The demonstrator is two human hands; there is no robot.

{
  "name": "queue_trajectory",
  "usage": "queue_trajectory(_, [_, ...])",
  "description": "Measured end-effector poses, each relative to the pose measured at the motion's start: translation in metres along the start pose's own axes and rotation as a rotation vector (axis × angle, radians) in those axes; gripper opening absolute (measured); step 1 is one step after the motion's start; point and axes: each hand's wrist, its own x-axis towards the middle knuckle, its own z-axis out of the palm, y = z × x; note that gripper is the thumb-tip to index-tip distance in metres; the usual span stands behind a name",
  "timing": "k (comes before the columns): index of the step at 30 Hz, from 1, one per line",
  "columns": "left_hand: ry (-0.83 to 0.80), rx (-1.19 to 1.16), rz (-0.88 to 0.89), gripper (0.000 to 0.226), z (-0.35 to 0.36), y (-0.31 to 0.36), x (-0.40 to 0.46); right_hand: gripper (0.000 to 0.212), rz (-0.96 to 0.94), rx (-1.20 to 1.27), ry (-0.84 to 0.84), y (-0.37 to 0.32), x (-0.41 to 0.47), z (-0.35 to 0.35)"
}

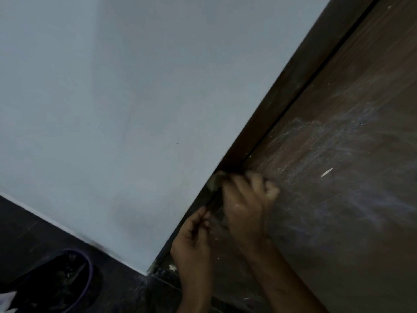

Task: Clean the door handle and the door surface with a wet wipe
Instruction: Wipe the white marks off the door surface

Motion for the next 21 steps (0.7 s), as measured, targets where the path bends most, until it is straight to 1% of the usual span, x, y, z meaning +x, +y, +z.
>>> queue_trajectory(2, [-0.014,-0.014,-0.002,0.033,0.002,-0.001,0.001,0.011,0.072,-0.050,0.124,0.010,0.013,-0.004])
queue_trajectory(3, [-0.013,-0.004,0.010,0.030,0.003,0.000,0.001,0.010,0.074,-0.056,0.145,0.010,0.014,-0.004])
queue_trajectory(4, [-0.008,0.009,0.026,0.026,0.005,0.001,0.000,0.011,0.050,-0.045,0.114,0.006,0.010,-0.003])
queue_trajectory(6, [0.012,0.029,0.049,0.024,0.009,0.000,0.002,0.009,-0.091,-0.002,-0.068,-0.006,-0.007,0.005])
queue_trajectory(7, [0.022,0.037,0.050,0.023,0.010,-0.002,0.003,0.012,-0.153,0.009,-0.159,-0.009,-0.014,0.008])
queue_trajectory(8, [0.029,0.044,0.043,0.023,0.010,-0.005,0.004,0.017,-0.188,0.010,-0.213,-0.010,-0.019,0.010])
queue_trajectory(9, [0.036,0.055,0.032,0.022,0.010,-0.009,0.006,0.019,-0.184,0.012,-0.224,-0.008,-0.019,0.011])
queue_trajectory(10, [0.043,0.068,0.020,0.021,0.009,-0.013,0.008,0.017,-0.143,0.023,-0.192,-0.005,-0.015,0.010])
queue_trajectory(12, [0.064,0.079,-0.002,0.021,0.008,-0.017,0.009,0.010,-0.025,0.028,-0.068,0.000,-0.003,0.007])
queue_trajectory(14, [0.078,0.073,-0.013,0.028,0.009,-0.017,0.009,0.015,0.072,0.021,0.044,-0.004,0.002,0.007])
queue_trajectory(15, [0.088,0.073,-0.012,0.034,0.010,-0.017,0.009,0.015,0.085,0.032,0.036,-0.011,0.001,0.007])
queue_trajectory(16, [0.107,0.075,-0.011,0.038,0.010,-0.018,0.009,0.011,0.063,0.036,-0.043,-0.020,-0.004,0.010])
queue_trajectory(17, [0.129,0.076,-0.023,0.040,0.011,-0.019,0.010,0.006,0.010,0.014,-0.174,-0.030,-0.011,0.014])
queue_trajectory(18, [0.147,0.072,-0.047,0.038,0.011,-0.021,0.010,0.004,-0.043,-0.026,-0.302,-0.037,-0.019,0.016])
queue_trajectory(19, [0.155,0.061,-0.073,0.037,0.010,-0.023,0.011,0.007,-0.087,-0.070,-0.398,-0.041,-0.025,0.018])
queue_trajectory(20, [0.155,0.053,-0.094,0.037,0.008,-0.025,0.012,0.009,-0.087,-0.077,-0.431,-0.040,-0.029,0.018])
queue_trajectory(21, [0.143,0.052,-0.100,0.039,0.007,-0.025,0.011,0.008,-0.053,-0.051,-0.398,-0.036,-0.029,0.017])
